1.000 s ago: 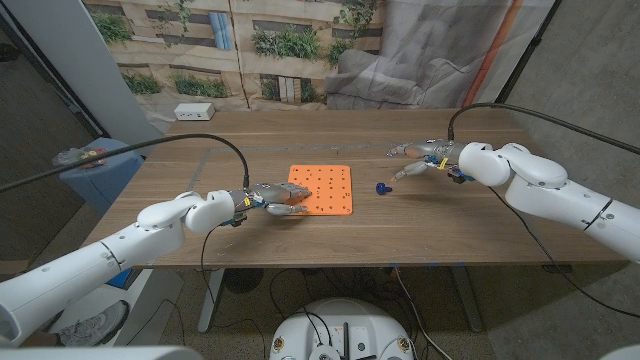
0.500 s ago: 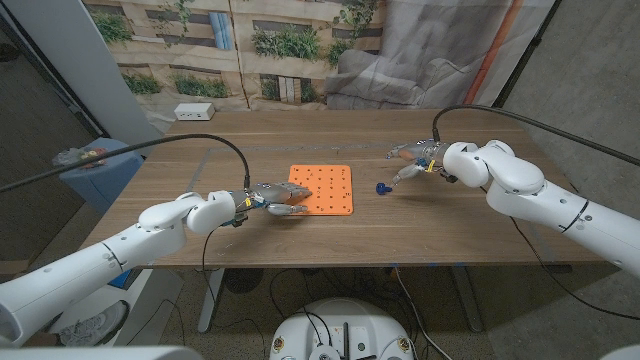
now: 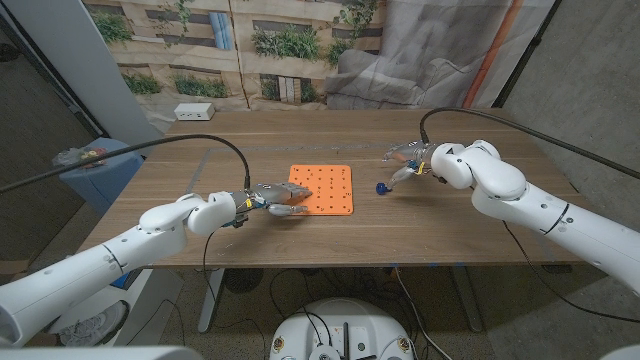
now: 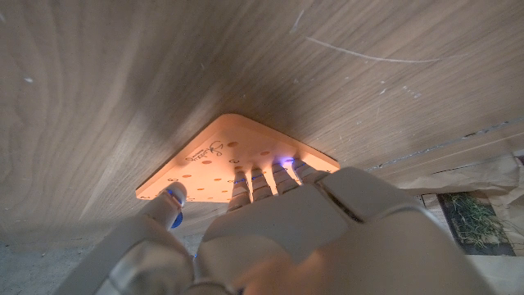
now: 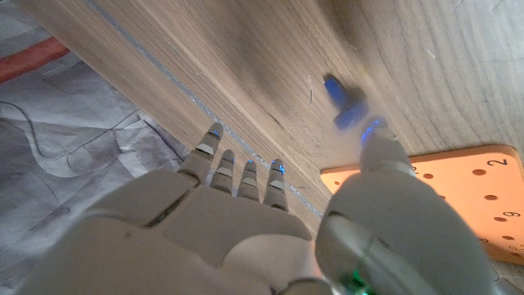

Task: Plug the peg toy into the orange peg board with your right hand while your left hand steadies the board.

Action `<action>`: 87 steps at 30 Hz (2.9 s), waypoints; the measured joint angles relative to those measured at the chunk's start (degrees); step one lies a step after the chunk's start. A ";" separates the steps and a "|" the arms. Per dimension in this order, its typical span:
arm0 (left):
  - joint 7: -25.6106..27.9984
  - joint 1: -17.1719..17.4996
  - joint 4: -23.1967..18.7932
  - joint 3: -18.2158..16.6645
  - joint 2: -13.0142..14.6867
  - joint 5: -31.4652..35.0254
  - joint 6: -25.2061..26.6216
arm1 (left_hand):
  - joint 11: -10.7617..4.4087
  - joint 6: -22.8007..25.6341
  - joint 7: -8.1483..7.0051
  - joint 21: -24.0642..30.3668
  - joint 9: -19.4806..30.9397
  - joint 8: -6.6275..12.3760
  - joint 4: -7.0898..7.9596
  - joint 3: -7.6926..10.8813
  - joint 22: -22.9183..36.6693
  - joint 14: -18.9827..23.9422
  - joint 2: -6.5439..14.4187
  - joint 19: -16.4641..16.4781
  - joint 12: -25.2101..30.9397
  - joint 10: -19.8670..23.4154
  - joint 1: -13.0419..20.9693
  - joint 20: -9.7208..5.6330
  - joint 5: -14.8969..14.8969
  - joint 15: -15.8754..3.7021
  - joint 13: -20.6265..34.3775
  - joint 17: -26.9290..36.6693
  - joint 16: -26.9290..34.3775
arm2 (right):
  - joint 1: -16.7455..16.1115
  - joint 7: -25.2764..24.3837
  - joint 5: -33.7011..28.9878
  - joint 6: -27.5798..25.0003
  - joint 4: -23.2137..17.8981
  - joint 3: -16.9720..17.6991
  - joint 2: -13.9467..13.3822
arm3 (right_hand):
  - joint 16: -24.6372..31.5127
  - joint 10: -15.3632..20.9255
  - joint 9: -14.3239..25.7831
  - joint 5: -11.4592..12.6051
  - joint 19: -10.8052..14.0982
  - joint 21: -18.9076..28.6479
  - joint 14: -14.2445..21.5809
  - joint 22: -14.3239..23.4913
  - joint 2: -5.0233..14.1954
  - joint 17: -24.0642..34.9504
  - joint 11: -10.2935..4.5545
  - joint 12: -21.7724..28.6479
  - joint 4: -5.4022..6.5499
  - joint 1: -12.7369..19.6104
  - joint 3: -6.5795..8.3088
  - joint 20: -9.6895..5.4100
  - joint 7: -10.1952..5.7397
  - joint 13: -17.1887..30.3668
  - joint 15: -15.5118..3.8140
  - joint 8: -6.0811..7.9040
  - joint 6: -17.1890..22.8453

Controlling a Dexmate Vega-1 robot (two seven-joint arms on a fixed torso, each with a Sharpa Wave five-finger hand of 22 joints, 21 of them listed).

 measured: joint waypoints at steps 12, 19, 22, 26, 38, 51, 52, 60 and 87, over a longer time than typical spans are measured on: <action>-0.23 0.29 -0.38 0.17 0.07 0.04 0.18 | -0.02 0.42 0.05 -0.01 -0.01 -0.21 0.00 0.47 -0.03 -0.03 -0.08 0.35 -0.25 -0.01 0.08 0.07 0.00 0.02 0.00 0.05 -0.37 | 0.11 1.65 -2.20 1.21 0.67 -0.46 1.67 | 0.46 0.32 0.58 -0.26 0.18 0.00 0.64 0.00 -0.64 0.00 1.55 0.43 0.31 3.27 0.79 0.18 1.66 0.27 -0.03 2.27 4.00; -0.32 0.25 -0.40 0.36 -0.10 0.24 0.20 | -0.13 0.41 0.04 -0.03 0.01 -0.16 -0.22 0.69 -0.07 -0.01 -0.08 0.51 -0.22 0.09 0.07 -0.10 0.00 -0.01 0.00 0.06 -0.39 | 0.53 2.56 -3.56 1.99 1.63 -1.06 2.68 | 0.46 0.32 0.85 -0.26 0.17 -0.42 0.64 0.01 -0.65 -0.01 1.54 0.43 0.55 3.27 1.03 0.19 1.07 0.54 -0.03 3.20 5.89; -0.35 0.23 -0.44 0.46 -0.18 0.30 0.20 | -0.13 0.40 0.03 -0.03 0.00 0.01 -0.22 0.69 -0.04 0.09 0.22 0.51 -0.12 0.09 0.37 -0.10 0.00 -0.11 0.00 0.06 -0.49 | 0.62 2.64 -3.73 2.12 1.99 -1.22 2.99 | 0.46 0.32 0.85 -0.48 -0.13 -0.42 0.64 0.01 -1.25 0.24 1.54 0.43 0.55 4.47 1.03 0.48 1.23 0.54 -0.03 3.61 6.55; -0.37 0.27 -0.52 0.55 -0.24 0.34 0.20 | -0.13 0.40 0.03 -0.04 0.00 0.01 -0.34 0.81 -0.04 0.09 0.22 0.71 -0.11 0.09 0.37 0.10 0.00 -0.11 0.00 0.05 -0.46 | 0.64 2.72 -4.24 2.41 2.34 -1.38 3.25 | 0.46 0.52 0.87 -0.48 -0.13 -0.42 0.64 0.01 -1.25 0.28 1.74 0.66 0.63 4.46 1.11 0.48 1.14 0.54 -0.03 3.90 7.30; -0.39 0.68 -0.92 0.64 -0.27 0.38 0.31 | -0.03 0.38 0.03 -0.14 -0.04 0.00 -0.45 1.40 -0.05 0.07 0.22 0.70 -0.14 0.20 0.37 0.11 0.00 -0.11 0.00 0.01 -0.32 | 0.13 0.90 -5.42 2.92 3.77 -1.71 4.22 | 0.90 1.78 1.38 -0.69 0.71 -0.42 1.68 0.01 -0.26 0.38 1.32 1.33 0.72 5.45 1.81 -0.36 0.32 0.80 -0.82 5.67 10.73; -0.39 1.28 -1.48 0.47 0.03 0.36 0.95 | -0.03 0.59 0.24 -0.15 -0.01 -0.21 -0.36 1.50 -0.09 0.20 0.22 0.70 -0.29 0.20 0.37 0.10 0.00 -0.28 0.00 0.02 -0.48 | -0.44 -1.51 -6.19 3.05 4.85 -2.06 5.00 | 1.33 3.44 1.65 -0.90 1.53 -0.42 2.60 0.01 -0.70 0.53 0.74 1.76 0.55 7.69 2.29 -1.18 0.10 0.79 -1.36 7.59 14.03; -0.38 1.40 -1.58 0.41 0.09 0.36 1.02 | -0.03 0.59 0.24 -0.15 -0.01 -0.21 -0.28 1.58 -0.09 0.21 0.22 0.70 -0.36 0.19 0.37 0.10 0.00 -0.40 0.00 0.03 -0.49 | -0.48 -1.92 -6.42 3.05 4.93 -2.10 5.05 | 1.33 3.62 1.65 -0.90 1.69 -0.42 2.60 0.01 -0.72 0.53 0.90 1.76 0.55 7.71 2.29 -1.33 -0.07 0.79 -1.36 7.63 14.26; -0.25 1.63 -1.66 0.28 0.30 0.35 1.07 | -0.03 0.59 0.23 -0.15 0.01 -0.20 -0.45 1.87 -0.04 0.41 0.22 0.70 -0.28 0.19 0.37 0.10 0.00 -0.22 0.00 0.03 -0.30 | -0.58 -2.70 -7.10 2.88 5.46 -2.40 5.43 | 1.42 3.81 1.91 -0.94 1.73 -0.42 2.74 0.01 -0.71 0.52 0.70 1.76 0.55 7.71 2.29 -1.38 0.20 1.06 -1.51 8.27 15.38; -0.40 1.52 -1.59 0.38 0.14 0.10 1.32 | -0.03 0.90 -0.10 -0.16 -0.03 0.00 -0.53 2.27 -0.05 0.39 0.22 0.93 -0.10 0.20 0.37 -0.13 0.00 -0.22 0.00 0.23 -0.33 | -2.07 -7.95 -5.88 2.38 7.37 -2.20 5.86 | 2.72 6.68 2.17 -1.56 4.11 -0.42 5.18 0.01 -0.72 1.06 -0.73 2.53 0.55 11.33 3.23 -2.93 -2.86 1.34 -3.14 13.19 24.77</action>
